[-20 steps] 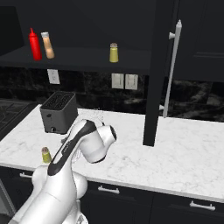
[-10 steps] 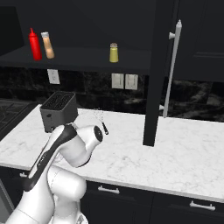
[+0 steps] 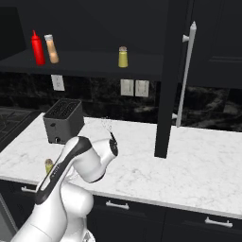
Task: Put the shaker and condiment bottle from the counter next to their counterparts in the cabinet.
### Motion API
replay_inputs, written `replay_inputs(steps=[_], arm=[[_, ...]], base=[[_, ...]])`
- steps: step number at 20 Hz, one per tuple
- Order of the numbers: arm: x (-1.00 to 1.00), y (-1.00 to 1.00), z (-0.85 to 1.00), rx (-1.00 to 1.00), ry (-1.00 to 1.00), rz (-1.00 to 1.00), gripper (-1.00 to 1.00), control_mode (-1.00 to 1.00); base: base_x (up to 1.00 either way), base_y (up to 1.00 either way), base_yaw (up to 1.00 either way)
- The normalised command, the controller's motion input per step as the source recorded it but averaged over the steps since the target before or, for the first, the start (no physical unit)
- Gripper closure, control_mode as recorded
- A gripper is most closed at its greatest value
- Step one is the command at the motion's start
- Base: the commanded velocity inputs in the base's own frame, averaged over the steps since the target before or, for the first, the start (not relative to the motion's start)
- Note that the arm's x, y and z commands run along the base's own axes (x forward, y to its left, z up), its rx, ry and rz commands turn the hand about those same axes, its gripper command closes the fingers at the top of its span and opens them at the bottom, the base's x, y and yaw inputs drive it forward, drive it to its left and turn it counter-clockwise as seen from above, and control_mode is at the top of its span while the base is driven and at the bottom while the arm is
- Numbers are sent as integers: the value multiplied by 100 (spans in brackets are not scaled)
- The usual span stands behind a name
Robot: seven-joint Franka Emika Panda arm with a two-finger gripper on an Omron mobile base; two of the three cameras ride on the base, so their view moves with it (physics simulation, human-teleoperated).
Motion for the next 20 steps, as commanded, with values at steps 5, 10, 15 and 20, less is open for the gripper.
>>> replay_inputs(steps=[5, 10, 15, 20], arm=[[10, 25, -53, 0, -5, 1, -100, -100], [30, 10, -99, 0, -3, 0, -100, -100], [5, 4, -69, 0, -3, 0, -100, -100], [3, 17, -44, 7, -11, 0, -100, -100]], base=[[0, 0, 0], [0, 0, 0], [0, 0, 0], [0, 0, 0]])
